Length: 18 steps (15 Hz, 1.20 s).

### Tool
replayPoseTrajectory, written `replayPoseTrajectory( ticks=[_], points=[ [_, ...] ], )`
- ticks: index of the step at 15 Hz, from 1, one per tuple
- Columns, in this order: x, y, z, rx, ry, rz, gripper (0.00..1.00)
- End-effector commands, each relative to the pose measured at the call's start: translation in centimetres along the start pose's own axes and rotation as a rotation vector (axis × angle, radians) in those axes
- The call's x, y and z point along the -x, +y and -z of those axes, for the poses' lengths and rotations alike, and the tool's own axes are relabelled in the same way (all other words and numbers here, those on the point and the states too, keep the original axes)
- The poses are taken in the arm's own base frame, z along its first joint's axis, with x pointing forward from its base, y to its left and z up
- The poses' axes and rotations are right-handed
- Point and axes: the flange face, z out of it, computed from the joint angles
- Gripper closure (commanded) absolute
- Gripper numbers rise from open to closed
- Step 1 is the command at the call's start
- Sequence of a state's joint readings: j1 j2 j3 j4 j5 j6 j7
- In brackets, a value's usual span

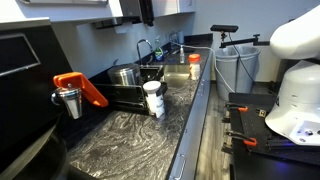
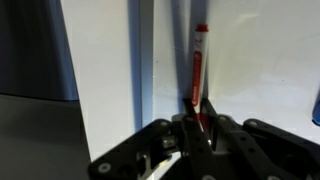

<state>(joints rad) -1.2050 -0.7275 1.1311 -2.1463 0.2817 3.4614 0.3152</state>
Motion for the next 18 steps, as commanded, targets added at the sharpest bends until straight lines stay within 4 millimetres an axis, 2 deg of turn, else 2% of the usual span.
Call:
replayPoseTrajectory(
  ticks=[1,10,18],
  points=[
    [-0.5,0.1,-0.8,-0.005,0.005,-0.010,0.97],
    [0.8,1.1,-1.2,0.004,-0.029,-0.011,0.97],
    [0.7,1.2,-1.2,0.006,-0.053,-0.007,0.97]
  ],
)
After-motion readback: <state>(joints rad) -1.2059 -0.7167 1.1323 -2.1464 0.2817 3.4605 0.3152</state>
